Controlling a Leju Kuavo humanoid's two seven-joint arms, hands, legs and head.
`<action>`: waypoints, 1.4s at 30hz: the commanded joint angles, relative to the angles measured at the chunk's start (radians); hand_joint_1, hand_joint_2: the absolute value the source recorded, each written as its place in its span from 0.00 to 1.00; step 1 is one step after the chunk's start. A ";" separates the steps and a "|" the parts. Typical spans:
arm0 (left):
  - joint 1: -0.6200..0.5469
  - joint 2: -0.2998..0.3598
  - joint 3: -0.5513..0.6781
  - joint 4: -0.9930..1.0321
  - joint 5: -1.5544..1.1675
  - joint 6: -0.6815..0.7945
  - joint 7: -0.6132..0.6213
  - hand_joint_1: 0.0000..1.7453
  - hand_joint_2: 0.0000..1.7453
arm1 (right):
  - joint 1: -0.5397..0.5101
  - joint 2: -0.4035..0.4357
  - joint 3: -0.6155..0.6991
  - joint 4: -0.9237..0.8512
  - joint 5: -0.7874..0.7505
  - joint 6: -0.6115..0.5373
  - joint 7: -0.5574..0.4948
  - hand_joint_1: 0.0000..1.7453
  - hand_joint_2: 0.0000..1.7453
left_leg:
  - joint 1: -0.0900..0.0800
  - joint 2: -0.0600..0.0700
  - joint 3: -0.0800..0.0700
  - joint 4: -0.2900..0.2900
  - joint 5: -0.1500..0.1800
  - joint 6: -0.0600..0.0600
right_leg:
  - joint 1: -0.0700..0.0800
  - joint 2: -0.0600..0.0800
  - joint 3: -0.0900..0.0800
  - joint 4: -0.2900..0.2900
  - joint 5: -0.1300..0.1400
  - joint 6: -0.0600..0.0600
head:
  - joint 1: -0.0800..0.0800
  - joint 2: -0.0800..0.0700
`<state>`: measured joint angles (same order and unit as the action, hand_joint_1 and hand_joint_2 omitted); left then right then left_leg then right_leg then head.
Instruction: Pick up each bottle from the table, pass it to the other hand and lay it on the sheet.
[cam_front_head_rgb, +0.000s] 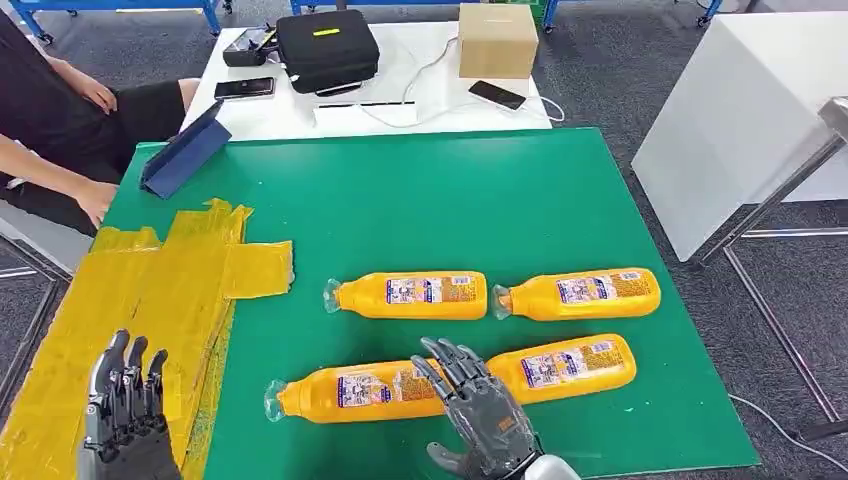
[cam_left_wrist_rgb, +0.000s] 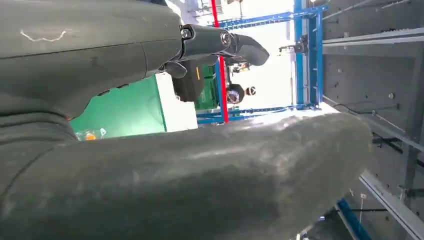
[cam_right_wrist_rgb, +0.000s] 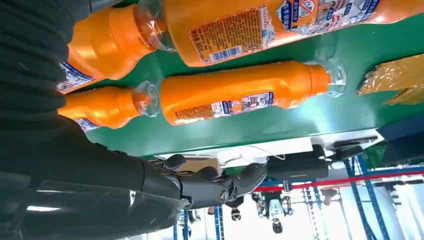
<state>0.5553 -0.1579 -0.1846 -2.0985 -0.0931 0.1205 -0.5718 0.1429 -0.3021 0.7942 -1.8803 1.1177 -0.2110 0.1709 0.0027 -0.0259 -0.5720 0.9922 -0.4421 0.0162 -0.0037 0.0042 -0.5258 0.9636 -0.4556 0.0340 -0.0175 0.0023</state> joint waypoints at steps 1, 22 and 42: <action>-0.004 -0.009 0.018 0.023 -0.001 -0.001 0.005 0.00 0.00 | -0.032 0.003 0.012 0.051 -0.004 0.009 0.000 0.00 1.00 | 0.001 0.003 0.002 -0.001 -0.001 -0.001 | 0.001 0.001 0.002 -0.002 0.000 0.000 | 0.000 0.000; -0.039 0.021 0.000 0.047 0.018 -0.026 0.016 0.00 0.00 | -0.186 0.172 -0.045 0.268 -0.031 0.171 -0.034 0.00 1.00 | 0.001 0.006 0.005 -0.002 0.000 -0.001 | 0.001 0.003 0.004 -0.003 0.001 -0.001 | 0.000 0.000; -0.070 0.032 0.001 0.071 0.042 -0.055 0.007 0.00 0.00 | -0.273 0.198 0.009 0.430 -0.071 0.264 0.001 0.00 1.00 | 0.001 0.005 0.004 -0.002 0.000 -0.001 | 0.001 0.002 0.004 -0.003 0.001 -0.001 | 0.000 0.000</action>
<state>0.5106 -0.1465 -0.1846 -2.0897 -0.0595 0.0725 -0.5631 -0.0542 -0.1274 0.7710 -1.6105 1.0666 0.0176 0.1633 0.0028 -0.0258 -0.5720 0.9922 -0.4418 0.0162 -0.0036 0.0042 -0.5258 0.9638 -0.4556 0.0340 -0.0175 0.0023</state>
